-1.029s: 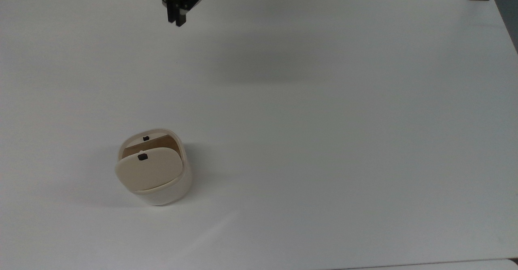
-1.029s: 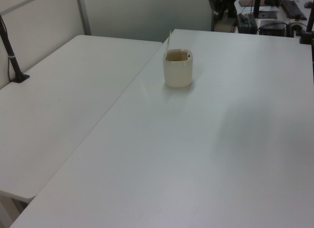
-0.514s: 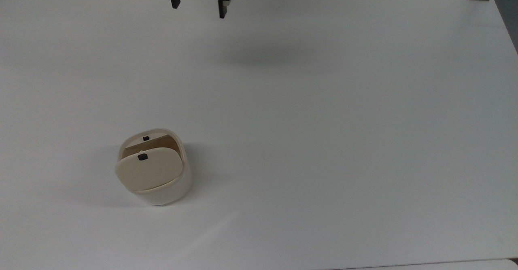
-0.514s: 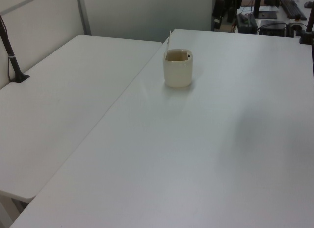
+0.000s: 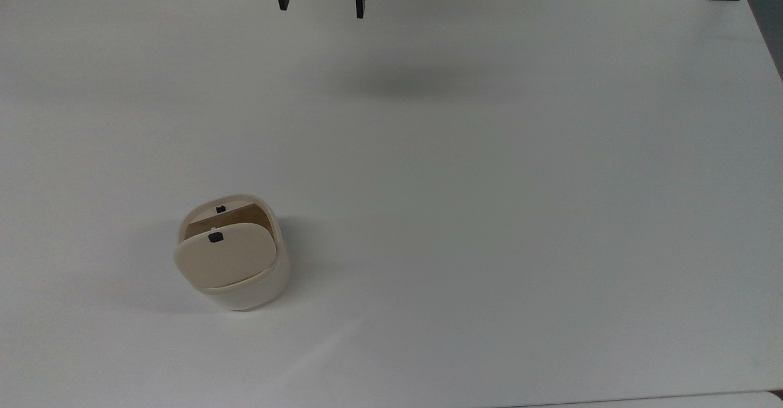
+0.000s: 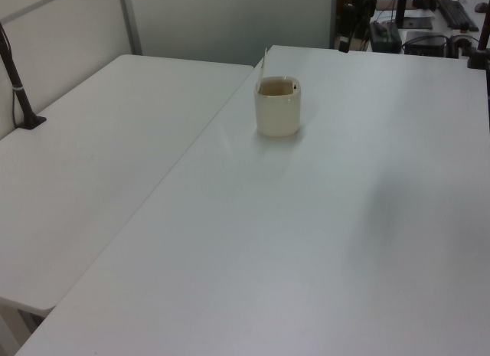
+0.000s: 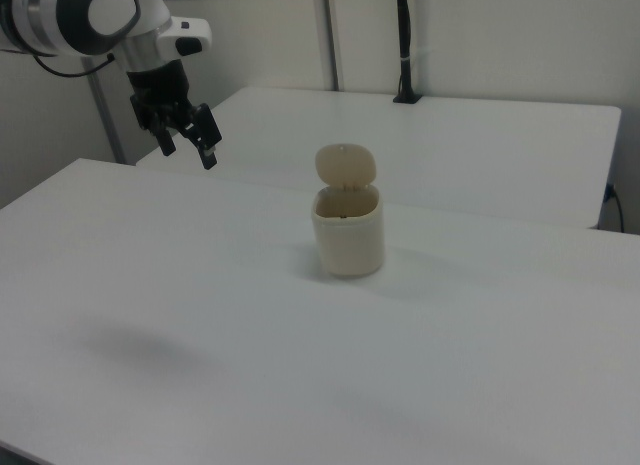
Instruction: Open the trash bin
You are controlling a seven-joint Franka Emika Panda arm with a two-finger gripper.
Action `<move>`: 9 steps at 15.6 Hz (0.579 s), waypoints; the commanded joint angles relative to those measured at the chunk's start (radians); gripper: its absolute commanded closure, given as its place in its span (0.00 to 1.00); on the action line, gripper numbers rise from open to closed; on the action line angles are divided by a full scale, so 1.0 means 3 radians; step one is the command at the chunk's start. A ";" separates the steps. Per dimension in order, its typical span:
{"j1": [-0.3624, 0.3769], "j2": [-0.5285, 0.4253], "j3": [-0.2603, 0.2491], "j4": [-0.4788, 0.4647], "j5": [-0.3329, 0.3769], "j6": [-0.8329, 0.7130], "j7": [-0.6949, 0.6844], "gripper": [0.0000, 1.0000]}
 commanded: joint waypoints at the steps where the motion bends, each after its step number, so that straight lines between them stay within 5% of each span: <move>1: 0.0093 -0.0064 -0.0062 -0.0082 0.0035 -0.0073 -0.0048 0.00; 3: 0.0226 -0.0064 -0.0226 -0.0082 0.0025 -0.0073 -0.0058 0.00; 9: 0.0160 -0.0054 -0.0237 -0.0088 0.0045 0.0045 -0.0048 0.00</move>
